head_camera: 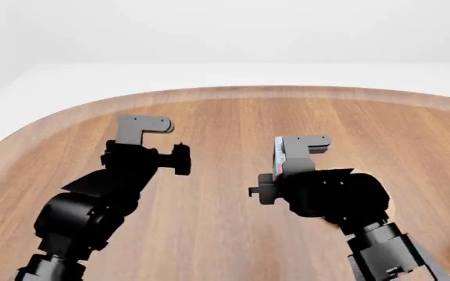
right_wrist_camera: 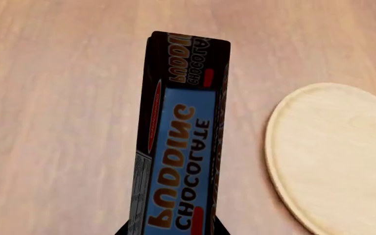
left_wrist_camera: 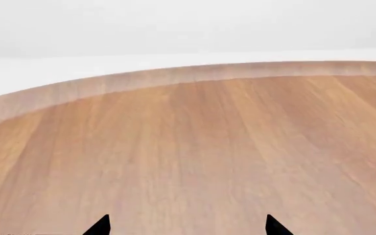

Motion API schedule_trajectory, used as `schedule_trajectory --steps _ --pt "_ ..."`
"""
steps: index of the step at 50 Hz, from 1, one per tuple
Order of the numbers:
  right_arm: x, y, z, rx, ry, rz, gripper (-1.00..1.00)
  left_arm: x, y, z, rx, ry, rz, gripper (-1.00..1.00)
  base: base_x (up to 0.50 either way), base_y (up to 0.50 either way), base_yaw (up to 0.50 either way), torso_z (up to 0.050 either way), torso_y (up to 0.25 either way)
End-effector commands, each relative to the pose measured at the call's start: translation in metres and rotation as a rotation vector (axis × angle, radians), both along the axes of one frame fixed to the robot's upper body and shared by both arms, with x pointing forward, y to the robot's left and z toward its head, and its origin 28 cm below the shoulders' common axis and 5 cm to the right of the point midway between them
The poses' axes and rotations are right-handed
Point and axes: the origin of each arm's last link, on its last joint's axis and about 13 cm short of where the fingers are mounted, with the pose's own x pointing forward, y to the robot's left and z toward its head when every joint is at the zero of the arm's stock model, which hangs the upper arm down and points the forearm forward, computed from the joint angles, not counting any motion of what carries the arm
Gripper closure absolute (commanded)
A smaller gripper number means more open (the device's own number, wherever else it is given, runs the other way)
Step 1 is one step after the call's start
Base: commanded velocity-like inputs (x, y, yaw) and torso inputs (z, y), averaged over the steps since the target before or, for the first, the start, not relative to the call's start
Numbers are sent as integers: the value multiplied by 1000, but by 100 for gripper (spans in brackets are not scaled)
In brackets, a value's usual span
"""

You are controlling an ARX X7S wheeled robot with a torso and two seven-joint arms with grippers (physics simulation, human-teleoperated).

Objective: Put the chocolate pudding to the left of the plate.

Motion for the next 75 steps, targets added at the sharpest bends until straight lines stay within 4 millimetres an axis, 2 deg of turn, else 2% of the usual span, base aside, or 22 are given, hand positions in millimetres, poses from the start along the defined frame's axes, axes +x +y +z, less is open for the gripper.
schedule_trajectory --steps 1,5,15,20,51,60,75 --pt "38 -2 11 -34 15 30 100 45 1 8 9 111 23 -100 0 0 0 0 0" --pt "49 -1 15 -37 15 27 100 54 1 8 7 130 32 -100 0 0 0 0 0" --pt "53 -5 27 -51 -13 -1 100 65 2 11 -2 141 52 -100 0 0 0 0 0" --pt "54 -7 28 -60 -21 -6 100 65 3 13 1 142 54 -100 0 0 0 0 -52" --pt "55 -13 32 -58 -18 -19 100 63 3 22 7 119 56 -100 -1 0 0 0 -250" --pt "55 -16 33 -60 -17 -30 100 61 2 26 -12 121 52 -100 0 0 0 0 -8" --pt "52 -18 25 -68 5 -39 100 62 2 26 -15 125 52 -100 0 0 0 0 0"
